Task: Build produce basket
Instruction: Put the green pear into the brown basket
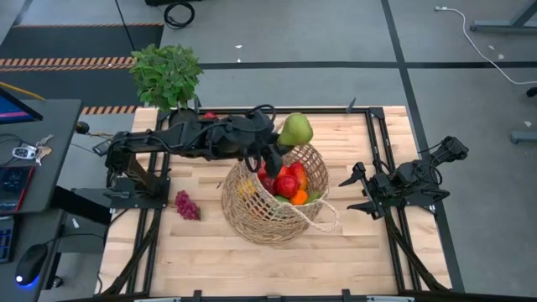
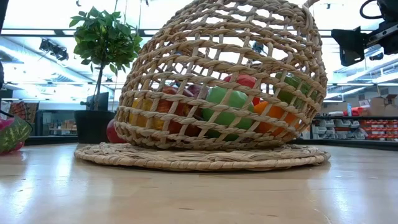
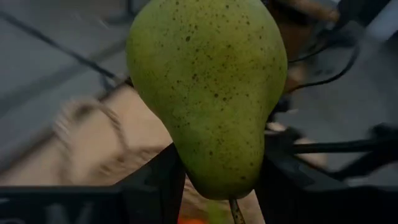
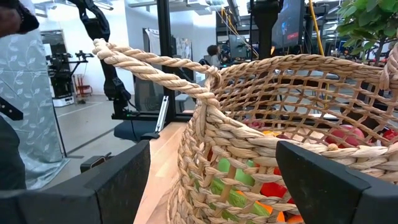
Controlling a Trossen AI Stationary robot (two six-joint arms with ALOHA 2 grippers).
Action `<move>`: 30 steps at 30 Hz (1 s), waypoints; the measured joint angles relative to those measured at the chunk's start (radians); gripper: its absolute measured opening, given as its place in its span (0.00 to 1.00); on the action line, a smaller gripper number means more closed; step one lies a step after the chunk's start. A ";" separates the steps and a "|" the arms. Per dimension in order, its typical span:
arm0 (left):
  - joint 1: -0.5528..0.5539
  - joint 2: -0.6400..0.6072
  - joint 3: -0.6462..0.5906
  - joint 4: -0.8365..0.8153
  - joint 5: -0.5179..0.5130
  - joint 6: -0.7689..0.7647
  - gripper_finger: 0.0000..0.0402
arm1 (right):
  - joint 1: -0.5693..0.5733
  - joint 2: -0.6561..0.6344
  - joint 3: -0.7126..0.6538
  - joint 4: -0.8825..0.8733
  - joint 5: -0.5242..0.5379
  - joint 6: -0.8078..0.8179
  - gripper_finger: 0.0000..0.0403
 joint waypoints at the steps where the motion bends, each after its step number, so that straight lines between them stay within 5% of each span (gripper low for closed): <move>1: 0.000 0.000 0.000 0.000 0.027 -0.058 0.41 | 0.000 0.000 0.000 0.000 0.000 0.000 0.87; 17: 0.000 0.000 0.000 0.154 0.442 -0.719 0.42 | 0.000 0.000 0.000 0.000 0.000 0.000 0.87; 30: 0.000 -0.002 0.001 0.625 0.639 -0.781 0.42 | 0.000 0.000 0.000 0.000 0.000 0.000 0.87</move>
